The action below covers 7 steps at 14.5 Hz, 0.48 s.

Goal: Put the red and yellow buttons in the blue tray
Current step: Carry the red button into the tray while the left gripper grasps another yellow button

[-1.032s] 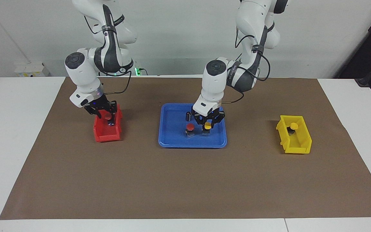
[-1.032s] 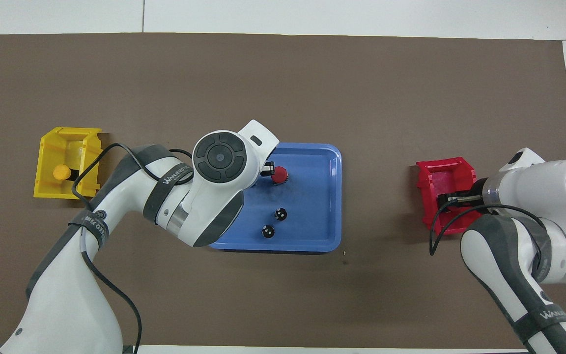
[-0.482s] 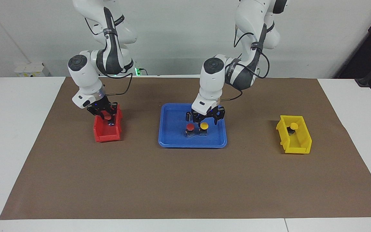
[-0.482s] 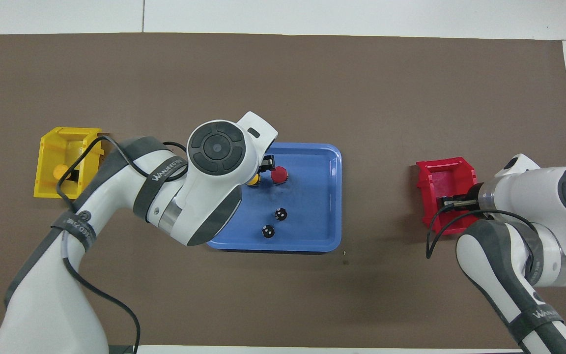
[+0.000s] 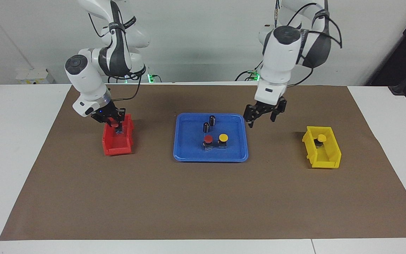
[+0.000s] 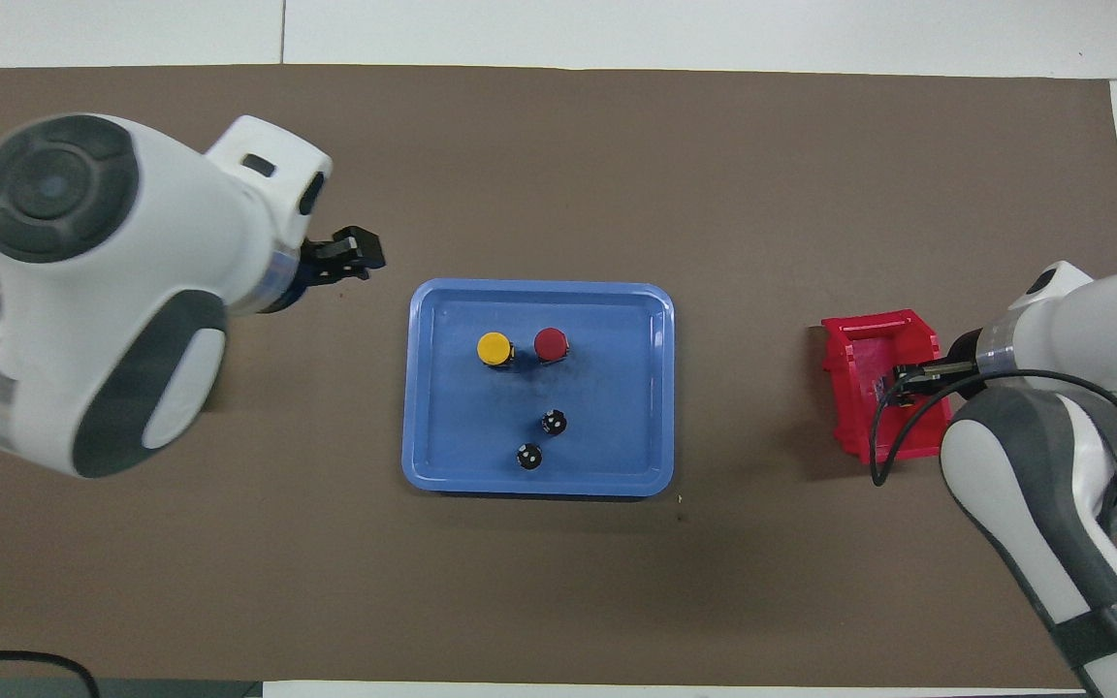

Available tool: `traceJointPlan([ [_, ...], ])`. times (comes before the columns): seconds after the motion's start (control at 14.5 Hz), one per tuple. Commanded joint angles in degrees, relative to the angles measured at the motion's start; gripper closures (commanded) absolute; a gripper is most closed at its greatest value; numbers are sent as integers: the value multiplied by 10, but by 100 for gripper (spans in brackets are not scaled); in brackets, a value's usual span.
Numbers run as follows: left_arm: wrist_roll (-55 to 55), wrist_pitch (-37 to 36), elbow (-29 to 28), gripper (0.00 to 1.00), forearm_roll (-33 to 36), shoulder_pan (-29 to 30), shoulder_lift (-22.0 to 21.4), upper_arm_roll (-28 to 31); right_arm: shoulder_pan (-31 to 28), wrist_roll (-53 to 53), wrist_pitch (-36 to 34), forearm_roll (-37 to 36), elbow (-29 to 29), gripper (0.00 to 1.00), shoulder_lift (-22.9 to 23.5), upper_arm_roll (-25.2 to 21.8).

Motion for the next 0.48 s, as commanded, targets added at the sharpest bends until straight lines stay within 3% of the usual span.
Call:
traceJointPlan([
  [0.0, 148, -61, -8, 0, -2, 82, -48, -1, 26, 38, -118, 3, 182, 72, 78, 7],
  [0.14, 252, -77, -6, 0, -2, 138, -56, 0, 93, 151, -163, -7, 292, 72, 125, 7],
  [0.28, 343, -65, -38, 0, -3, 184, -68, 0, 166, 268, -131, -6, 320, 73, 150, 7],
  [0.41, 379, 41, -135, 0, -6, 227, -93, -1, 229, 350, -46, -7, 310, 73, 190, 7],
])
